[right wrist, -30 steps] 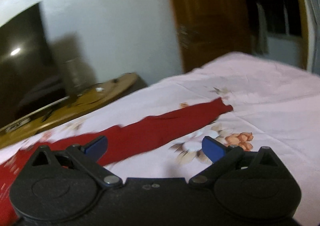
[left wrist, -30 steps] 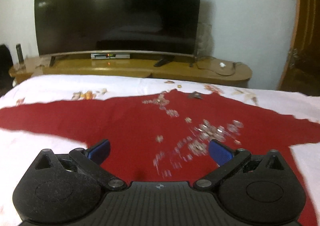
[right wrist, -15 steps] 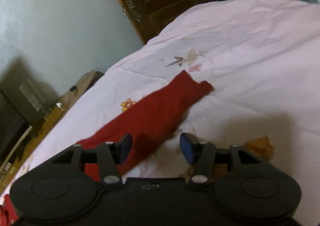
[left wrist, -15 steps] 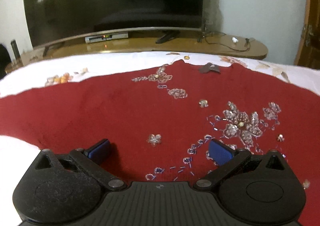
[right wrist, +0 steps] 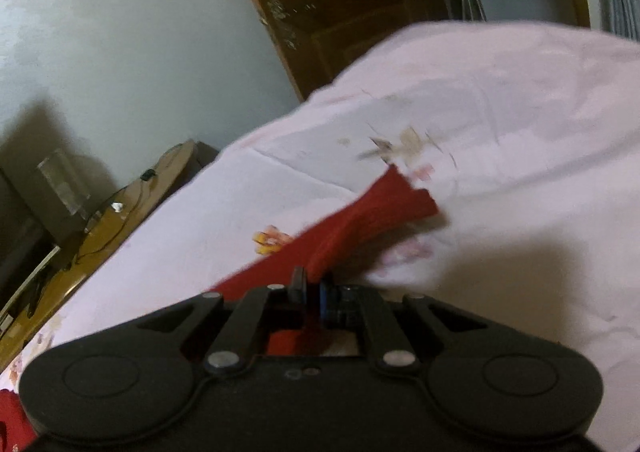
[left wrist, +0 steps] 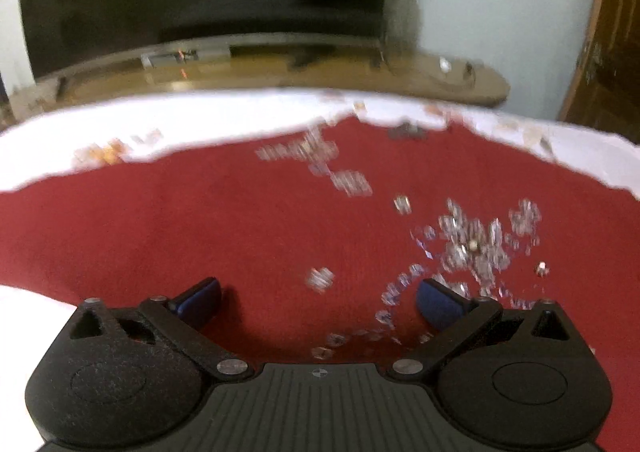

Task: Fold small clothes
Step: 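Grasp the cuff of the sleeve nearest the right tool with the right tool, then fold the held sleeve across the sweater body and open the right tool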

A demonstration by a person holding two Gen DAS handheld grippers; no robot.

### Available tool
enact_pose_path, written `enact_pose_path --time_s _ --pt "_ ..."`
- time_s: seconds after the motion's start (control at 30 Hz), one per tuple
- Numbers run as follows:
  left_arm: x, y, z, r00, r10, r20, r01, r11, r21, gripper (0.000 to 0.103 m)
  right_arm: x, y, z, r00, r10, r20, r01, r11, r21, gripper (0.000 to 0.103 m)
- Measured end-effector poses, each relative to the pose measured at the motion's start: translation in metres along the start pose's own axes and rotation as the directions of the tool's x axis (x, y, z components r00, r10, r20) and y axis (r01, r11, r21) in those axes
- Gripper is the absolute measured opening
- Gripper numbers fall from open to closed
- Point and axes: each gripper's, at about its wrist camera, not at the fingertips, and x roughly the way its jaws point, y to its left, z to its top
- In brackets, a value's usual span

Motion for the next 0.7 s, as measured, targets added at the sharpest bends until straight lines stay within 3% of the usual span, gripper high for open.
enact_pose_path --time_s 0.17,0.33,0.5,0.7 --pt "-0.031 0.025 -0.005 0.998 0.026 0.058 -0.026 1.0 0.001 0.103 -0.03 0.041 0.006 0.998 0.042 0.046 -0.038 0.995 -0.097 0.006" --pt "-0.053 0.056 -0.02 0.997 0.041 0.067 -0.039 0.999 -0.025 0.103 -0.067 0.124 -0.01 0.981 0.177 0.08 -0.148 0.949 -0.277 0.006" --pt "-0.063 0.08 -0.031 0.996 0.077 0.055 -0.075 0.997 -0.029 0.103 -0.095 0.233 -0.063 0.942 0.336 0.023 -0.292 0.848 -0.442 0.006" --pt "-0.074 0.109 -0.044 0.995 0.095 0.043 -0.092 0.994 -0.058 0.103 -0.097 0.326 -0.145 0.897 0.42 -0.136 -0.424 0.732 -0.533 0.006"
